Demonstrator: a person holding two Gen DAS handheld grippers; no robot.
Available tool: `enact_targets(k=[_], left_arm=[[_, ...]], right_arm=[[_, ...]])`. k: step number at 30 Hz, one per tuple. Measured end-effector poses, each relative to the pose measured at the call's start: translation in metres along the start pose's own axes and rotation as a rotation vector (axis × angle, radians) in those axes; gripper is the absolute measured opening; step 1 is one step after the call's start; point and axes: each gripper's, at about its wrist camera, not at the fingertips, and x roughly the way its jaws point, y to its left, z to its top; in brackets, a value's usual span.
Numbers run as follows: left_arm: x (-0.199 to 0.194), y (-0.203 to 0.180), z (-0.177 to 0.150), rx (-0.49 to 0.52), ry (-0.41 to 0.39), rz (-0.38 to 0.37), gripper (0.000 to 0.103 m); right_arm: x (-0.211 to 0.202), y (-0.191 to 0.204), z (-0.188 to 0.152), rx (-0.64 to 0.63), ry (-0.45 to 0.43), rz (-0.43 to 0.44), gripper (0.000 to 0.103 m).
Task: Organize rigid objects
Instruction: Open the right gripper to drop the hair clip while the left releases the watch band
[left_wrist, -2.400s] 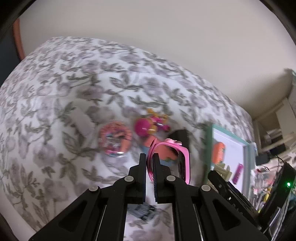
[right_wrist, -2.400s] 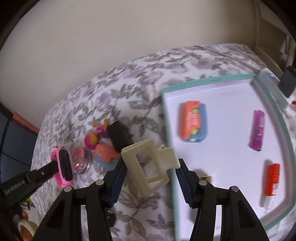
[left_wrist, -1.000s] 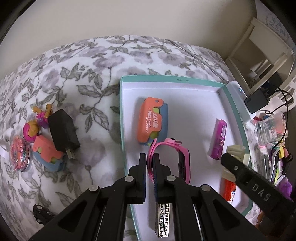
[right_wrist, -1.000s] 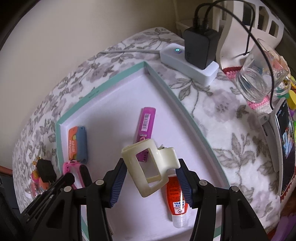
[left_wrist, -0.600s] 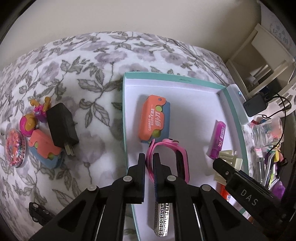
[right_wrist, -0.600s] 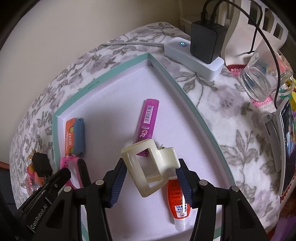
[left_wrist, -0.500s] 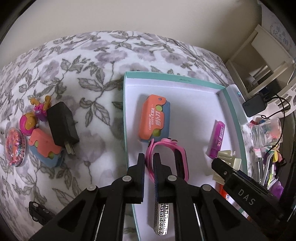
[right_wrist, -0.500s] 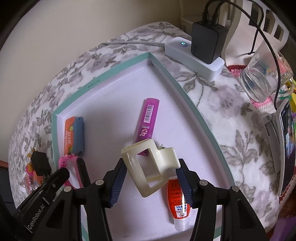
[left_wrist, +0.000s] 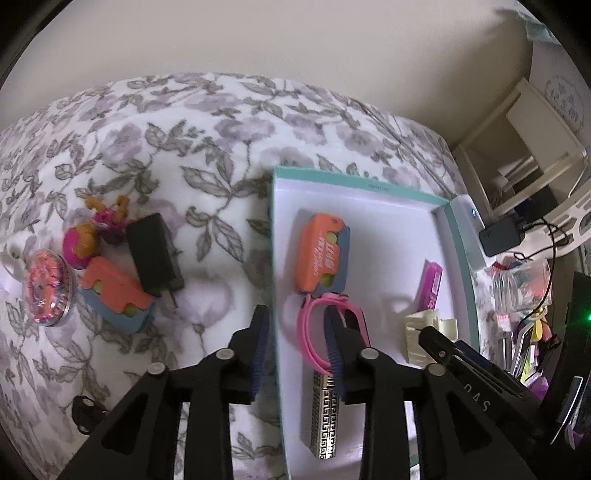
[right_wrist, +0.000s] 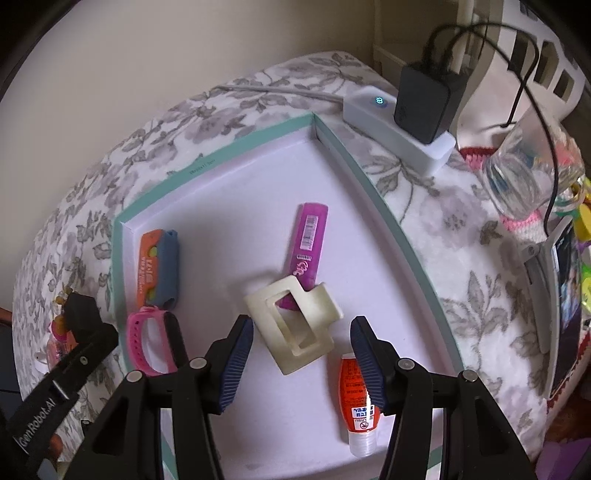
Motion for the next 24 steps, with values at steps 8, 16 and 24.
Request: enact_targets(k=[8,16,24], left_arm=[[-0.028,0.021,0.008,-0.031,-0.074,0.049,0.06],[-0.047,0.034,0.006,-0.022,-0.14,0.118,0.083],[-0.046,0.044,-0.001,-0.033,-0.133,0.107,0.093]], right_arm=[[-0.027,0.008,0.004,-0.032,-0.064,-0.007,0.062],[-0.034,0.023,-0.001,-0.088,-0.084,-0.008,0.077],[-0.033,0.034,-0.011,-0.136,-0.102,-0.007,0.086]])
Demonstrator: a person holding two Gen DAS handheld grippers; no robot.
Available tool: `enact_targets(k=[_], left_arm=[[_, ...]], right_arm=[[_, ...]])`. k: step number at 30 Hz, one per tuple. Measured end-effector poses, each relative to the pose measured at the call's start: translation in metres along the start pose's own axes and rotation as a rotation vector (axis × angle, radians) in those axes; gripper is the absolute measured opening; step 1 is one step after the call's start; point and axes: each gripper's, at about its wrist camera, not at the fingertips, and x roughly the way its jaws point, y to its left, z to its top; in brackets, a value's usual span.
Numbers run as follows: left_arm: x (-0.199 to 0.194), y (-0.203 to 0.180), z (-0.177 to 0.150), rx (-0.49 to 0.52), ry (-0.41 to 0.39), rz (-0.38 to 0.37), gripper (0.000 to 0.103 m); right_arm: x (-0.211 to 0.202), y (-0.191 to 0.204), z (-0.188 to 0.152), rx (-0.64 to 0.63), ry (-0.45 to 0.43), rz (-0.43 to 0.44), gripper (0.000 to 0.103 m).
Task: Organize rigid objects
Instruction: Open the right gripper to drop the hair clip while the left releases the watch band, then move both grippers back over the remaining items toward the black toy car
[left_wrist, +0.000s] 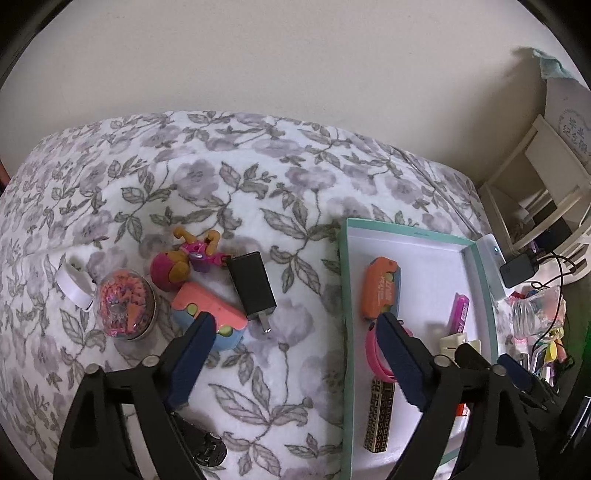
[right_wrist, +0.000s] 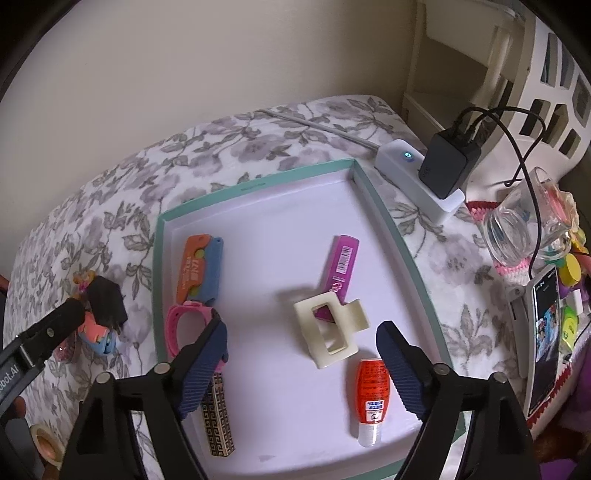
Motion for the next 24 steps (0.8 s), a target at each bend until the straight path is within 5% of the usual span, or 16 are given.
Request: enact_targets(k=[8,13,24], left_arm=[[-0.005,0.01,-0.006,-0.015,-0.035,0.015,0.094],[-0.01,0.022,-0.01,-0.044,-0.062,0.023,0.094],[-0.041,0.053,-0.015,-0.094,-0.141,0.059,0.094]], right_arm=[[0.011,0.003,-0.011,-0.009,0.034,-0.002,0.087],[0.012,0.002,-0.015,-0.005,0.029,0.002,0.101],[-0.006,0.014,-0.018,-0.026,-0.02,0.007,0.101]])
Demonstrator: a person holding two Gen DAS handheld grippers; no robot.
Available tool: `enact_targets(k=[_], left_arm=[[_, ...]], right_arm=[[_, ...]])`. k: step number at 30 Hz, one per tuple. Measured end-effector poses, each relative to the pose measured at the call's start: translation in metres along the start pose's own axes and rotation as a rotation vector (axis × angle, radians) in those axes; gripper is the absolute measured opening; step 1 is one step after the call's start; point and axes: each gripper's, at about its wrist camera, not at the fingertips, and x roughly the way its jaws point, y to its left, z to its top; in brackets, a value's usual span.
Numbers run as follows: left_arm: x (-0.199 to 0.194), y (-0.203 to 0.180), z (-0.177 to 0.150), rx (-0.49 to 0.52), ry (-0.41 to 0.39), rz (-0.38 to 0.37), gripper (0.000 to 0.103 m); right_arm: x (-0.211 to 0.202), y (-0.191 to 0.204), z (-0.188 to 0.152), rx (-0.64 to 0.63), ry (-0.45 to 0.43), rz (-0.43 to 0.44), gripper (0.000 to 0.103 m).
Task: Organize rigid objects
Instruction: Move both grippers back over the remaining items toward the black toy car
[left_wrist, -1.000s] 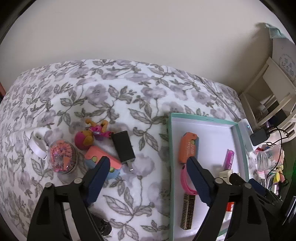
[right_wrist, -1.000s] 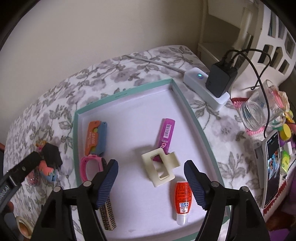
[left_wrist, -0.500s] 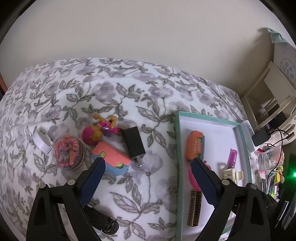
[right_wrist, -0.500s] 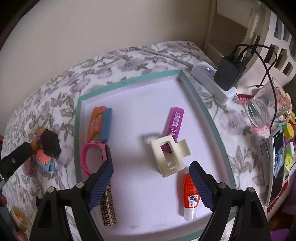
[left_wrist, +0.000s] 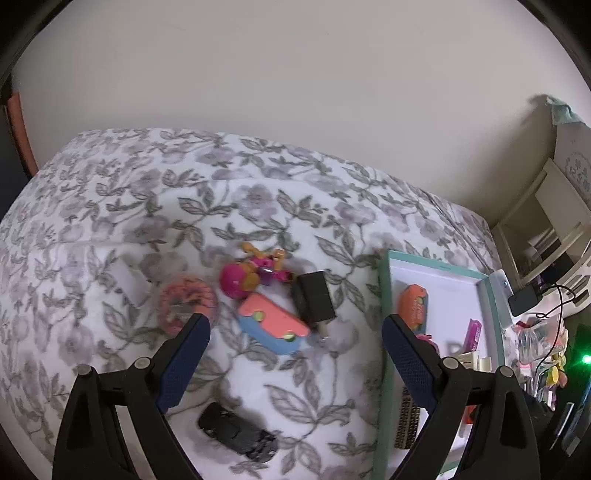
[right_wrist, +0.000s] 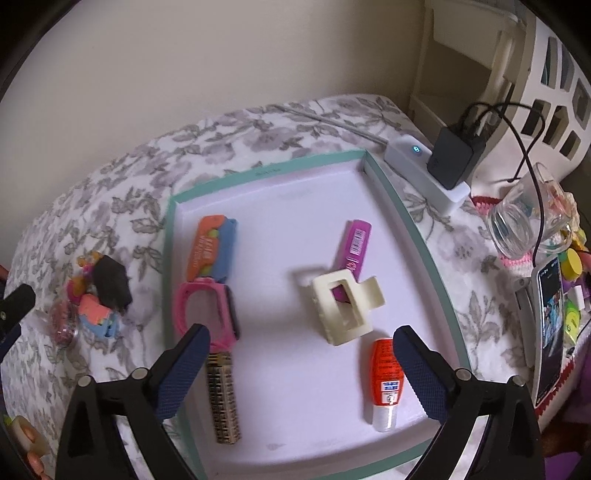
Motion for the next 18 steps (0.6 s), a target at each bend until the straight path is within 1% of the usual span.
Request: enact_targets(k=[3,9,15,18], left_arm=[[-0.008,0.011,0.001,-0.007,0.001,0.019,0.094],[-0.018,0.031,-0.001,-0.005,0.002,0.096,0.094],[-0.017,0.054,-0.004,-0.046,0.035,0.146,0.094],[-0.01,0.066,-0.007,-0.087,0.068,0.154,0.094]], right_arm=[[-0.011,0.011,0.0,-0.022,-0.029,0.018,0.101],[-0.023,0.045,-0.007,-0.098,-0.052,0.079,0.101],[-0.014,0.077,-0.021,-0.165,-0.011,0.131,0.101],[-0.007,0.088,-0.028,-0.197,0.01,0.131,0.101]])
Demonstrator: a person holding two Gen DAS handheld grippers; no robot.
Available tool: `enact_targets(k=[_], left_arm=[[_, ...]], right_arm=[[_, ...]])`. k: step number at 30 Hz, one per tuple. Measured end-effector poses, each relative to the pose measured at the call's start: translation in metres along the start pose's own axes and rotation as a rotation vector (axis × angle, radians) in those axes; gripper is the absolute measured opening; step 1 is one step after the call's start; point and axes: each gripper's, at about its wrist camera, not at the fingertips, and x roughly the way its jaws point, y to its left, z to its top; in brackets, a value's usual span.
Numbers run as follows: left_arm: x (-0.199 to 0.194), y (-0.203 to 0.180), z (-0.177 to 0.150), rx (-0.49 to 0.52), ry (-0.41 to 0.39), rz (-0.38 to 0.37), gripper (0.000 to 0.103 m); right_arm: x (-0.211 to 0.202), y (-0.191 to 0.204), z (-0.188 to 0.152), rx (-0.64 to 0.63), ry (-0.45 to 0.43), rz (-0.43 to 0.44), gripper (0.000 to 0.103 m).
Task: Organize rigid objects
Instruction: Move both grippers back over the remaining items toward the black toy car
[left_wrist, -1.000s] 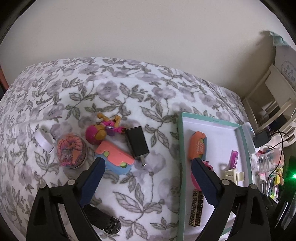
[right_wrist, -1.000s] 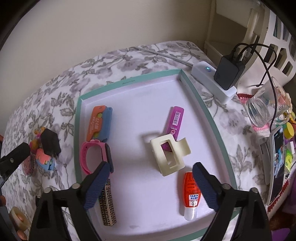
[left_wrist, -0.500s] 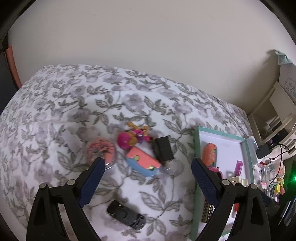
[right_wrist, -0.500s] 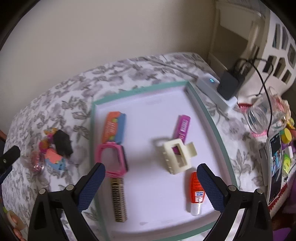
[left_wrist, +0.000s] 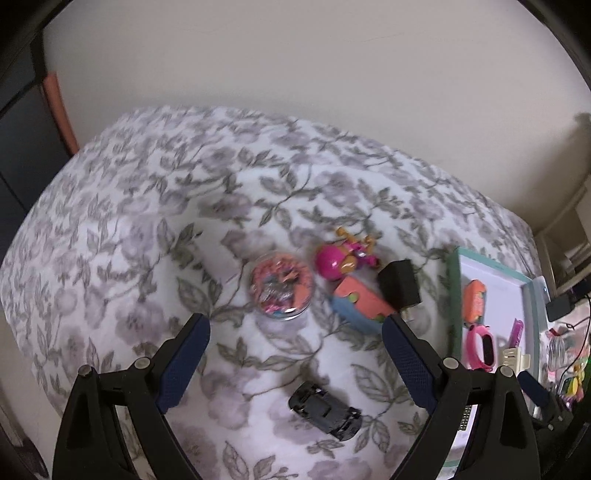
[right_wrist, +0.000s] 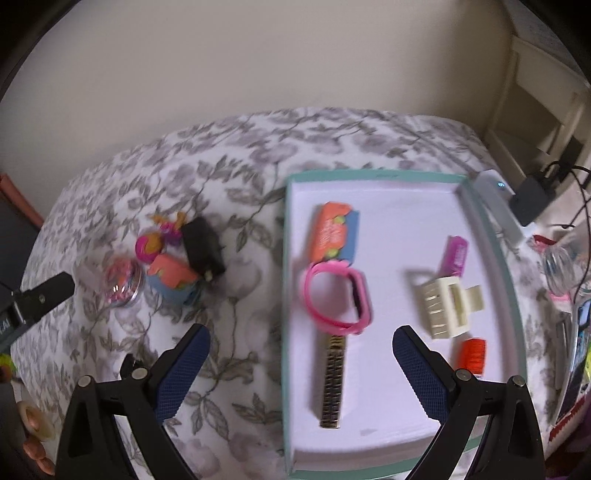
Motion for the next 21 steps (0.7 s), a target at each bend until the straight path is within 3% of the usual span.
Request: enact_targets(k=[10,15,21], left_arm=[[0.033,0.024,-0.018,-0.057,0.139,0.037,0.094],[0.044,0.039,-0.022,-0.125,0.188,0.052,0.094],[0.042,0.052,-0.023,-0.155,0.187,0.083,0.095]], right_arm=[[0.029,0.036,-0.021,-0.107,0.089,-0.004,0.101],[0.032,0.058,-0.03,-0.152,0.106,0.067,0.101],[0.04,0.092,-0.046,-0.247,0.145,0.145,0.101]])
